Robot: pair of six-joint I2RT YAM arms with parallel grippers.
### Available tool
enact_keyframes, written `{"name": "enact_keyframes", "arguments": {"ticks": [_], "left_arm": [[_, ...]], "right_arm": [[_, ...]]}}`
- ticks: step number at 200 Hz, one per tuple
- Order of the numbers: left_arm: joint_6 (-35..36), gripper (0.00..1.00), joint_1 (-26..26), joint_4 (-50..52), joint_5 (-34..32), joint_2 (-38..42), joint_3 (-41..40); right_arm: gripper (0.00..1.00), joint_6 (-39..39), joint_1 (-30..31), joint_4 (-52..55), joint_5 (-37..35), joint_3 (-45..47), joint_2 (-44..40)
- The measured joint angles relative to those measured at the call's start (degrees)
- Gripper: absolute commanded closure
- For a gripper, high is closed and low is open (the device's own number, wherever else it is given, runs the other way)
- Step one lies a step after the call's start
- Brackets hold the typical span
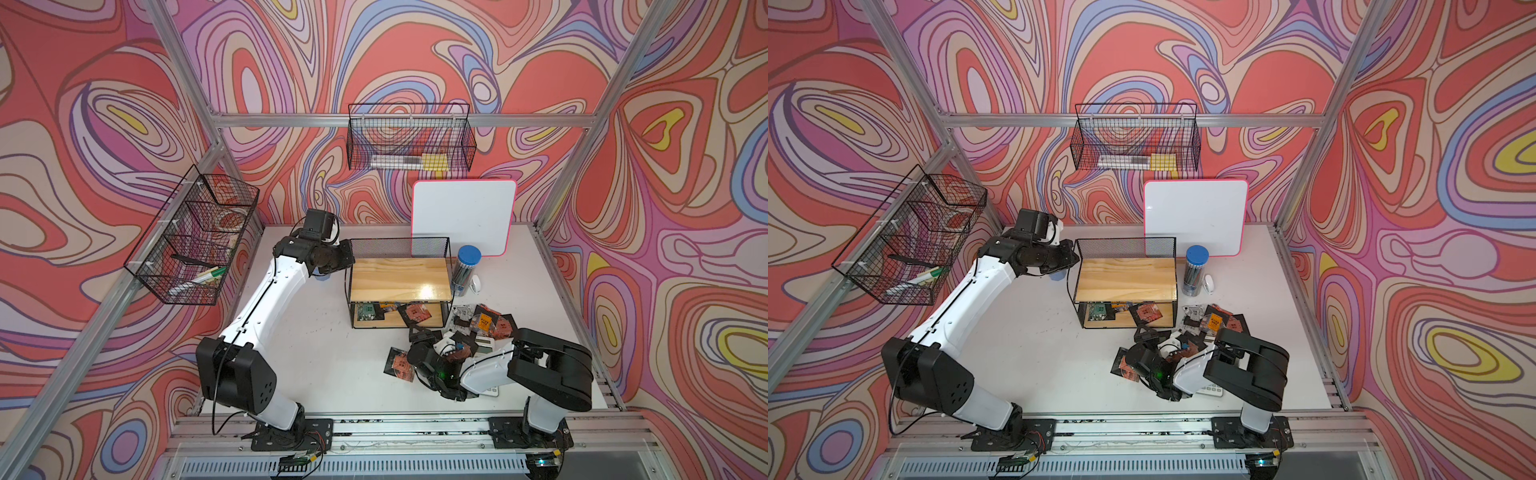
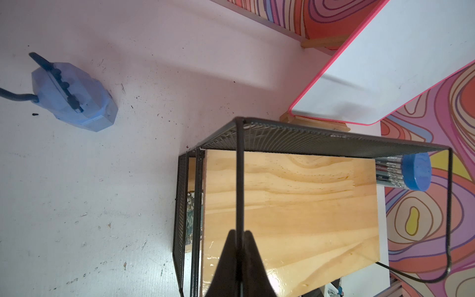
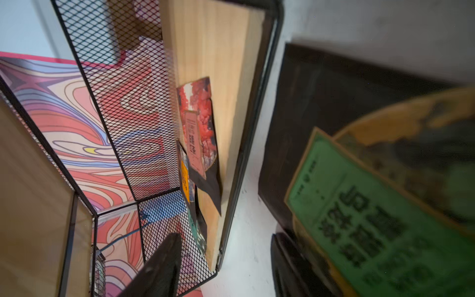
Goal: Remove the tea bags from the shelf
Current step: Pick up the tea bag from the shelf.
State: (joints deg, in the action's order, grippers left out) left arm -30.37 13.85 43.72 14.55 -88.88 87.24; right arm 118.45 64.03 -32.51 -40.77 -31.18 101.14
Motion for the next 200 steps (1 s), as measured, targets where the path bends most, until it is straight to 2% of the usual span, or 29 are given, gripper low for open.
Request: {"name": "enact_keyframes", "arguments": {"ticks": [96,119,200], "left_arm": [[0.0,0.96,0.0,0.0,0.0,0.0,0.0],[0.0,0.96,-0.02,-0.04,-0.37,0.0,0.0],[-0.07,0.96,-0.07,-0.07,-1.49,0.0,0.0]], "right_arm": [[0.51,0.0,-3.67,-1.53,0.79,-4.42,4.72],[0.55,0.0,-4.55,-2.19,0.79,-5.68,6.19],[1.0,0.0,-5.25,1.31,2.23,-7.34,7.21]]}}
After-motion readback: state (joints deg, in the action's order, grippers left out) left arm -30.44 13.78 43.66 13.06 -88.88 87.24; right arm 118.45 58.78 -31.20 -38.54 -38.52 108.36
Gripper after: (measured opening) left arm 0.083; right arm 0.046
